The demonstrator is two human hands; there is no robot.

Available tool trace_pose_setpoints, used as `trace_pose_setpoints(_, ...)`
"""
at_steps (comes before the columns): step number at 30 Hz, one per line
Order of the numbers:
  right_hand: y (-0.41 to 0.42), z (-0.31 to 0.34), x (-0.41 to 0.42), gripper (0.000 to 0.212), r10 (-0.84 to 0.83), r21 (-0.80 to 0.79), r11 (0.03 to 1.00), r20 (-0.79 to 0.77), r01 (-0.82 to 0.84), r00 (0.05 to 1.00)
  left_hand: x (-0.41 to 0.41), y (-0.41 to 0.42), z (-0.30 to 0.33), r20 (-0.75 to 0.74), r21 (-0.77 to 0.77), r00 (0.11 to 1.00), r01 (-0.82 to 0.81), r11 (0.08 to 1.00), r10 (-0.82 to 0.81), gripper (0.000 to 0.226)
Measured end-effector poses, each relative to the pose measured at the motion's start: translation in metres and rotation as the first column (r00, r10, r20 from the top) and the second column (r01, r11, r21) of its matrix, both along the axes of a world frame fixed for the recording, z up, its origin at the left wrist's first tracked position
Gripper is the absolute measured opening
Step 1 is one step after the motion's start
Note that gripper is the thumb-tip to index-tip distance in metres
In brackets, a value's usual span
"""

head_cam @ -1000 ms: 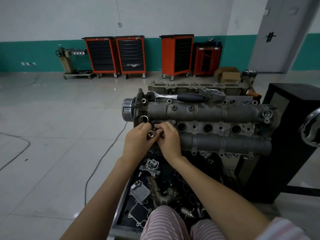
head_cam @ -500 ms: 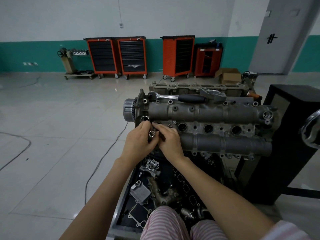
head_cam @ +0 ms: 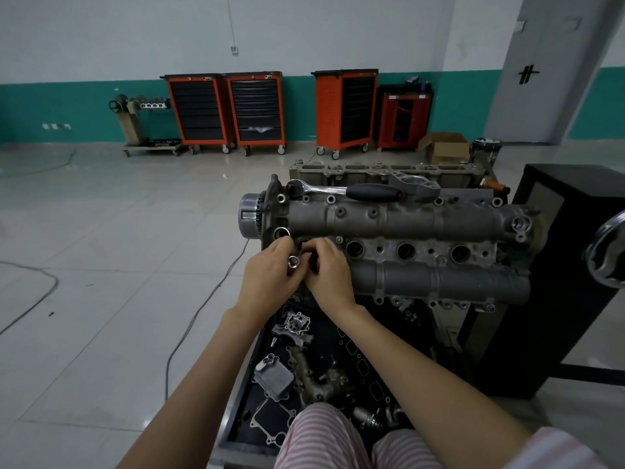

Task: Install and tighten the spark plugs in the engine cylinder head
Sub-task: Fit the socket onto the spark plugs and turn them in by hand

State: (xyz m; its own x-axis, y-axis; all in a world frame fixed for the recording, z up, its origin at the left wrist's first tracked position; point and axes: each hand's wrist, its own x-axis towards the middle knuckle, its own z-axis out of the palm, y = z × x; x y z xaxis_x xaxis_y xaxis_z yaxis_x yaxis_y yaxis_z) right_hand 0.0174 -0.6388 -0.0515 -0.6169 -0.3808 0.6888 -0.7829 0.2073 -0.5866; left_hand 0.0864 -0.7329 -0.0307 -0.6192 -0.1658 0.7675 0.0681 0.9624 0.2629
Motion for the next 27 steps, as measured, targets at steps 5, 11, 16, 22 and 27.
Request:
trace_pose_setpoints(5,0.0038,-0.0005,-0.0015,0.043,0.044,0.095,0.995,-0.126,-0.032,0.991,0.004,-0.003,0.0012,0.054,0.013,0.997,0.053,0.999,-0.054,0.036)
trace_pose_setpoints(11,0.0028,0.0031,-0.0036,0.025,0.067,0.002,0.998,0.034,-0.067,0.997,0.0033,-0.001,0.0026,0.112,0.063,0.994,0.013,0.998,-0.02,0.033)
trace_pose_setpoints(16,-0.0012,0.0044,-0.0031,0.012,0.033,-0.023,0.999,0.067,-0.032,0.997,0.0012,0.005,0.005,0.05,0.031,0.998,-0.032,0.999,0.031,0.041)
trace_pose_setpoints(22,0.0016,0.0004,-0.0033,0.024,0.03,0.045,0.999,-0.026,-0.029,0.999,0.0014,0.0053,0.0044,0.024,0.032,1.0,-0.021,0.999,0.02,0.037)
trace_pose_setpoints(27,0.0056,0.0006,-0.0079,0.046,0.071,0.166,0.984,-0.074,-0.058,0.995,0.0036,0.0005,0.0043,0.085,0.044,0.996,0.013,0.999,-0.016,0.035)
